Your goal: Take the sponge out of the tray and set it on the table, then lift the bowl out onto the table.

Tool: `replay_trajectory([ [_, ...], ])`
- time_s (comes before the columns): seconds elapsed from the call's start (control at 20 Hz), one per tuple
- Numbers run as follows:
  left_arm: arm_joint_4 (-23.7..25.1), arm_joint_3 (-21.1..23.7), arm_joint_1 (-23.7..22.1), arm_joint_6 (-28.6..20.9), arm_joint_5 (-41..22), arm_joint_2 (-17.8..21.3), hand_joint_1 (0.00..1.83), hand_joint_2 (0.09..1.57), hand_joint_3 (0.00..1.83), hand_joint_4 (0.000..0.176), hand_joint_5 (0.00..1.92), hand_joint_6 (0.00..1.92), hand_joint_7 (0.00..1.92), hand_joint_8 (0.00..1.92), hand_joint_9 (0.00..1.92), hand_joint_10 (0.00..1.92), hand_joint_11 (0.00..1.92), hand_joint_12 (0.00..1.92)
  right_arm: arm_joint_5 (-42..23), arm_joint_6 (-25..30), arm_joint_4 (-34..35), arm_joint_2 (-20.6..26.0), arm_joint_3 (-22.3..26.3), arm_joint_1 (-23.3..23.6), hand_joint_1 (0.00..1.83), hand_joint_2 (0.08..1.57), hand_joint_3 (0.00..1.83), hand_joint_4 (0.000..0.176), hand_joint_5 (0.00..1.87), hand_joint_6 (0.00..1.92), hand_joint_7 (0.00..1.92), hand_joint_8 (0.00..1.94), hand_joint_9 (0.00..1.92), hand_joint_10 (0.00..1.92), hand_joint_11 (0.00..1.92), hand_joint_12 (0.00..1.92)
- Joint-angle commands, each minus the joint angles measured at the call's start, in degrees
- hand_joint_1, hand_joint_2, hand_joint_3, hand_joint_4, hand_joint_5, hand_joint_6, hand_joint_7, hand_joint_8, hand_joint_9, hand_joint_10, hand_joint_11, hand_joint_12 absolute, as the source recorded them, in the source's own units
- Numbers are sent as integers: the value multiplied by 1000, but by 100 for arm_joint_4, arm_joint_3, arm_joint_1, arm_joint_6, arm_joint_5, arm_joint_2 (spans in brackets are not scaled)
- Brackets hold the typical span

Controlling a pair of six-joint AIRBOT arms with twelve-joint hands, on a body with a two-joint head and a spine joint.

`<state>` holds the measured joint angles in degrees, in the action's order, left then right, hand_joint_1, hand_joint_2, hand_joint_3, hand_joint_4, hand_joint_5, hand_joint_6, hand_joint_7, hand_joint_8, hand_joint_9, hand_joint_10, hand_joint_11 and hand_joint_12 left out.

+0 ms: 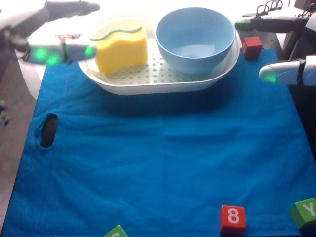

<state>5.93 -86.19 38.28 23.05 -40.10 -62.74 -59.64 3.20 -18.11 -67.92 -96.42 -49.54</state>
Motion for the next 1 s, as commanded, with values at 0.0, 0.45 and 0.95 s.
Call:
replay_trajectory([
  [0.0, -7, -91, -200, -30, -321, -65, 723, 1036, 0, 90, 435, 2, 416, 4, 334, 9, 0, 644, -558, 67, 336, 1, -32, 82, 486, 1117, 8, 73, 347, 3, 260, 10, 200, 15, 75, 250],
  [0.45, 1306, -1047, -1256, 32, 1569, -897, 813, 964, 0, 101, 517, 0, 548, 4, 502, 8, 8, 970, -497, 68, 302, -16, -64, 82, 647, 1168, 4, 94, 393, 6, 275, 2, 209, 2, 26, 352],
  [0.95, 1857, -1283, -1219, 36, 2157, -1307, 1223, 1179, 15, 0, 789, 1055, 899, 1316, 607, 985, 4, 1744, -427, 69, 302, -47, -61, 81, 664, 1241, 11, 74, 428, 3, 296, 4, 241, 6, 14, 500],
])
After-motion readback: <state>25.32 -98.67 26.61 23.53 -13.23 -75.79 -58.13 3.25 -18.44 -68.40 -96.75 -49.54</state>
